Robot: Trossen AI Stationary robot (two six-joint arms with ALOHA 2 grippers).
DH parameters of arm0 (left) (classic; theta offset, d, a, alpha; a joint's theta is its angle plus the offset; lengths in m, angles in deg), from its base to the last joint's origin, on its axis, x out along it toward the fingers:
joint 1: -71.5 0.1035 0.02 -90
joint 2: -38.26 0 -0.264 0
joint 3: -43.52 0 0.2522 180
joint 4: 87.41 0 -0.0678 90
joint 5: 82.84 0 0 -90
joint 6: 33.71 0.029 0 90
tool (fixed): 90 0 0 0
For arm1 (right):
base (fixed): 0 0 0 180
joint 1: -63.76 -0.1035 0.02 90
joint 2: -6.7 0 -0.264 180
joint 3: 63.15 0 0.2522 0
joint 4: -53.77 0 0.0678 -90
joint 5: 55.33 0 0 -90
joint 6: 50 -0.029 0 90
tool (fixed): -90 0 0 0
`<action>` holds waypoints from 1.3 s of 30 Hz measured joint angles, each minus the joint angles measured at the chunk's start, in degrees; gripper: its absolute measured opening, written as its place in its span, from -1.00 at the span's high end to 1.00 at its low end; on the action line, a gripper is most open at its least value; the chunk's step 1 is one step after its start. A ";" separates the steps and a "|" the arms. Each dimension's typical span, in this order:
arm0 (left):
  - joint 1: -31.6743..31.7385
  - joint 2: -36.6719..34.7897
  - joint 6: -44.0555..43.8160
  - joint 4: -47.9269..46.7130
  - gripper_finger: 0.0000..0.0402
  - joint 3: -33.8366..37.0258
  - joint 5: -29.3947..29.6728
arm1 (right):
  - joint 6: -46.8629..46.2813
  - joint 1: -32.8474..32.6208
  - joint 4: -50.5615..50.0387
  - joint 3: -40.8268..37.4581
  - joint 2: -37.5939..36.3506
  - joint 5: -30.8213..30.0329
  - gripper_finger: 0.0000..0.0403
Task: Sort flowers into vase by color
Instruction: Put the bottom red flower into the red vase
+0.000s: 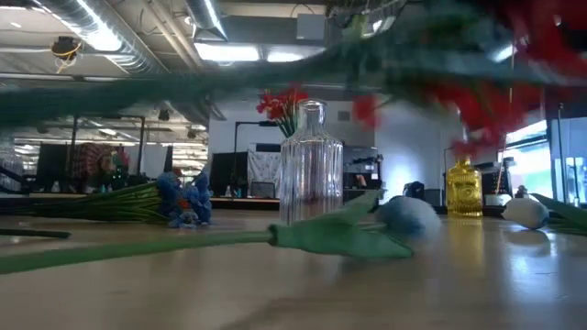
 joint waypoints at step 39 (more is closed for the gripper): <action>24.89 -7.34 1.97 1.88 0.63 -0.02 2.58 | 97.47 50.58 -24.80 1.80 0.86 27.03 0.12</action>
